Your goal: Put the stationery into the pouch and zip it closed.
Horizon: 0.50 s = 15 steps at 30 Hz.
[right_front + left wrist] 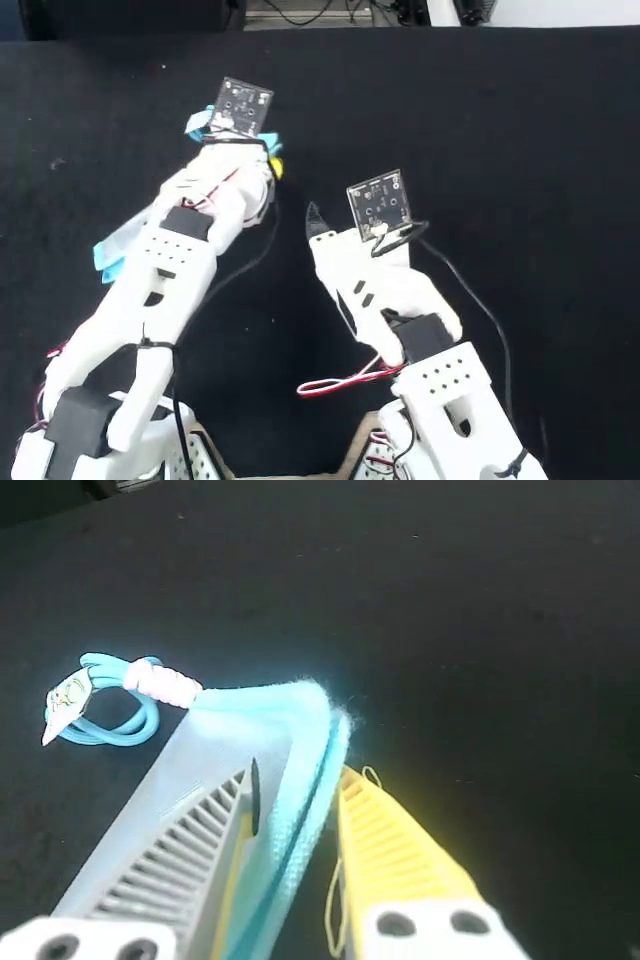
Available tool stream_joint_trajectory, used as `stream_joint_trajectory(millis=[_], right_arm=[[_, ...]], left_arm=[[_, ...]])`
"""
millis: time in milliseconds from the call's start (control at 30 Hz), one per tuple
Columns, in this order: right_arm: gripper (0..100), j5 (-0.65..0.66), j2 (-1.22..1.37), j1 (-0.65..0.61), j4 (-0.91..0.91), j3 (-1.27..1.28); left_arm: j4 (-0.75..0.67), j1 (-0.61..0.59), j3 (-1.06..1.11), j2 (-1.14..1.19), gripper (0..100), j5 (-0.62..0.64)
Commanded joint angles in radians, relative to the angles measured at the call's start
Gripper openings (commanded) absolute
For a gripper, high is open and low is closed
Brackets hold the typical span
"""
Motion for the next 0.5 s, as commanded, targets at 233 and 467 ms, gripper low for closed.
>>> stream_joint_trajectory(millis=[233,467], right_arm=[[32.5,0.006,-0.012,0.011,-0.026,-0.005],[32.5,0.006,-0.012,0.011,-0.026,-0.004]], left_arm=[[-0.011,0.053,-0.028,-0.005,13,0.014],[-0.003,0.051,-0.018,-0.005,13,0.014]])
